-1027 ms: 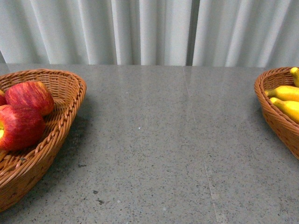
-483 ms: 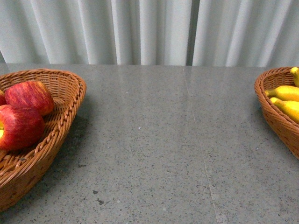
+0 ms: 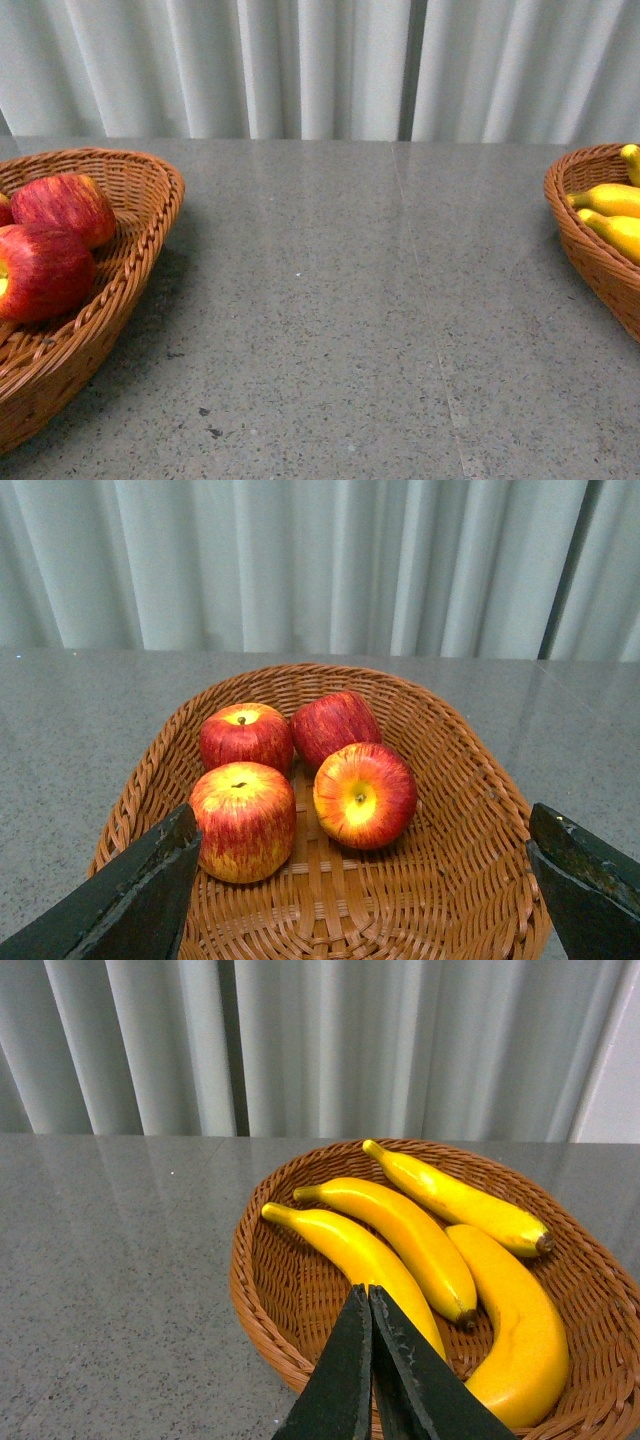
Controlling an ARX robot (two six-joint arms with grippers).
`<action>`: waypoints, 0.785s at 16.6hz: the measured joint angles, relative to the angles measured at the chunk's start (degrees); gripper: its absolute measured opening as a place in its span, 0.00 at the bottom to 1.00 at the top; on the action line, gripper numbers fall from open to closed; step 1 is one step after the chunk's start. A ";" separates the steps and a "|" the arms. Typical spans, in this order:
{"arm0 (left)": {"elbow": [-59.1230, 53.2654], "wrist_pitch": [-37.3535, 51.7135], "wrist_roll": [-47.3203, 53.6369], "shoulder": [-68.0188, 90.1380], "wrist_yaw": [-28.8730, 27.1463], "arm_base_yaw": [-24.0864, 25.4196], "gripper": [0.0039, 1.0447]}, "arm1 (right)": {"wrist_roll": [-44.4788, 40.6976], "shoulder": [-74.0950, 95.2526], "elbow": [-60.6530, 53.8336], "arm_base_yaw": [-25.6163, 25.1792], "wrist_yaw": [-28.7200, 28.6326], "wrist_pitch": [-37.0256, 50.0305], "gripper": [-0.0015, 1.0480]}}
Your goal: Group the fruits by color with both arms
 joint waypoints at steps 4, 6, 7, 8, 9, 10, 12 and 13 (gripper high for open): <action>0.00 0.00 0.00 0.00 0.00 0.00 0.94 | -0.02 0.00 0.00 0.00 0.00 -0.02 0.15; 0.00 0.00 0.00 0.00 0.00 0.00 0.94 | -0.02 0.00 0.00 0.00 0.00 0.00 0.34; 0.00 0.00 0.02 0.00 0.00 0.00 0.94 | -0.02 0.00 0.00 0.00 0.00 0.00 0.41; 0.00 0.00 0.02 0.00 0.00 0.00 0.94 | -0.02 0.00 0.00 0.00 0.00 0.00 0.55; 0.00 0.00 0.02 0.00 0.00 0.00 0.94 | -0.02 0.00 0.00 0.00 0.00 0.00 0.69; 0.00 0.00 0.02 0.00 0.00 0.00 0.94 | -0.02 0.00 0.00 0.00 0.00 0.00 0.81; 0.00 0.00 0.00 0.00 0.00 0.00 0.94 | 0.00 0.00 0.00 0.00 0.00 0.00 0.93; 0.00 0.00 0.02 0.00 0.00 0.00 0.94 | 0.00 0.00 0.00 0.00 0.00 0.00 0.93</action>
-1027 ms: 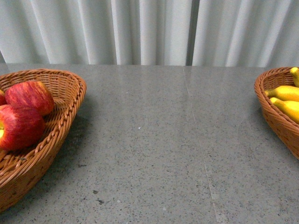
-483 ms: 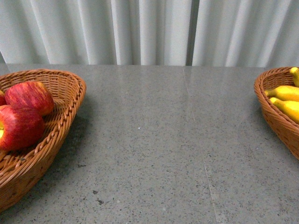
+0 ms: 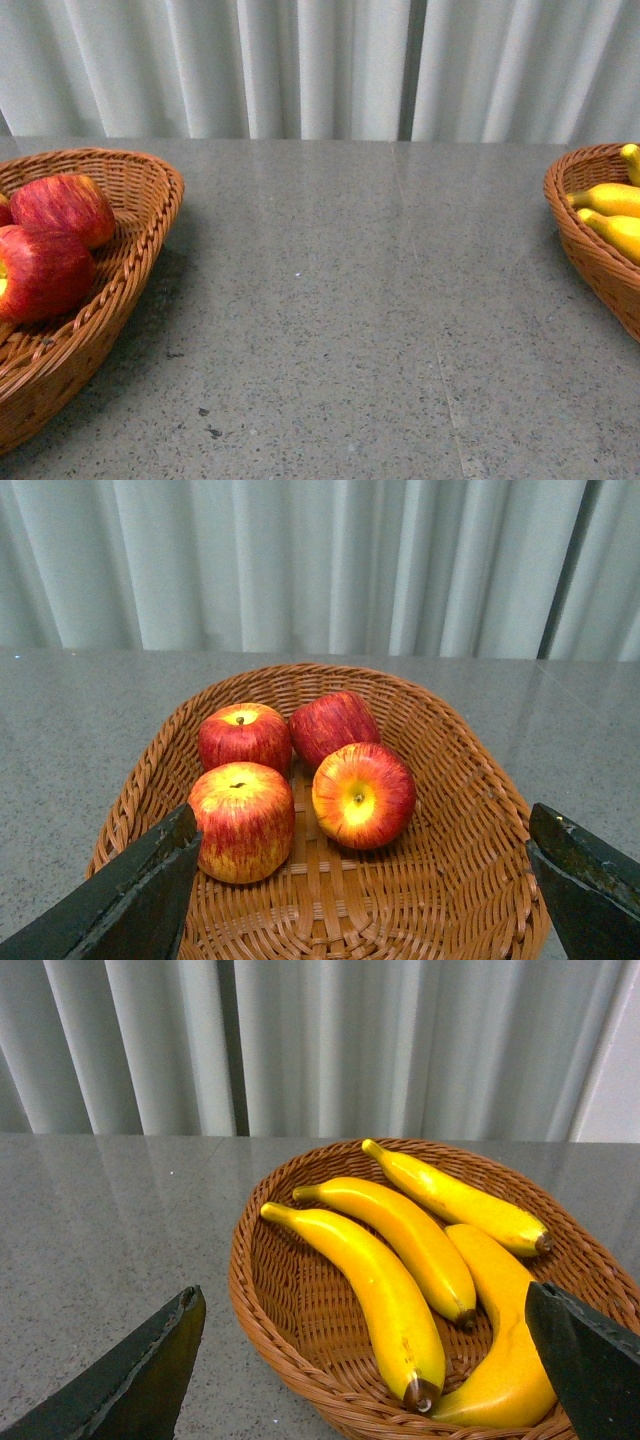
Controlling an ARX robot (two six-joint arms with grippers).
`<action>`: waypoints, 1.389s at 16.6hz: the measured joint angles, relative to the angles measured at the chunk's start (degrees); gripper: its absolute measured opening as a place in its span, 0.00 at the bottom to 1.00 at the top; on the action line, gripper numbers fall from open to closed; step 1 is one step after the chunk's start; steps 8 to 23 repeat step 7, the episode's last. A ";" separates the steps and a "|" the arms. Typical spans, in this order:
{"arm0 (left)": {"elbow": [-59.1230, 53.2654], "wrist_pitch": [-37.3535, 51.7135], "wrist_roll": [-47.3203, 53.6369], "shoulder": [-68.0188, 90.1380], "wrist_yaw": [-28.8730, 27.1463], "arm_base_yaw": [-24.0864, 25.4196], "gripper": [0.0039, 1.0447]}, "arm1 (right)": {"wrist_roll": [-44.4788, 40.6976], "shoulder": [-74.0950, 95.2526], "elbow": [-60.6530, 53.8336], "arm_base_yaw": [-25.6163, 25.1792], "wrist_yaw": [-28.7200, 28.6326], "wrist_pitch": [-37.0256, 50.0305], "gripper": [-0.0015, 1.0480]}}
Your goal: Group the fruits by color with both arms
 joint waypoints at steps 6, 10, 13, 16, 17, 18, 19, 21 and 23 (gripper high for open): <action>0.00 0.00 -0.02 0.00 0.00 0.00 0.94 | 0.00 0.00 0.00 0.00 0.00 0.00 0.94; 0.00 0.00 -0.02 0.00 0.00 0.00 0.94 | 0.00 0.00 0.00 0.00 0.00 0.00 0.94; 0.00 0.00 -0.02 0.00 0.00 0.00 0.94 | 0.00 0.00 0.00 0.00 0.00 0.00 0.94; 0.00 0.00 -0.02 0.00 0.00 0.00 0.94 | 0.00 0.00 0.00 0.00 0.00 0.00 0.94; 0.00 0.00 -0.02 0.00 0.00 0.00 0.94 | 0.00 0.00 0.00 0.00 0.00 0.00 0.94; 0.00 0.00 -0.02 0.00 0.00 0.00 0.94 | 0.00 0.00 0.00 0.00 0.00 0.00 0.94; 0.00 0.00 -0.02 0.00 0.00 0.00 0.94 | 0.00 0.00 0.00 0.00 0.00 0.00 0.94; 0.00 0.00 -0.02 0.00 0.00 0.00 0.94 | 0.00 0.00 0.00 0.00 0.00 0.00 0.94; 0.00 0.00 -0.02 0.00 0.00 0.00 0.94 | 0.00 0.00 0.00 0.00 0.00 0.00 0.94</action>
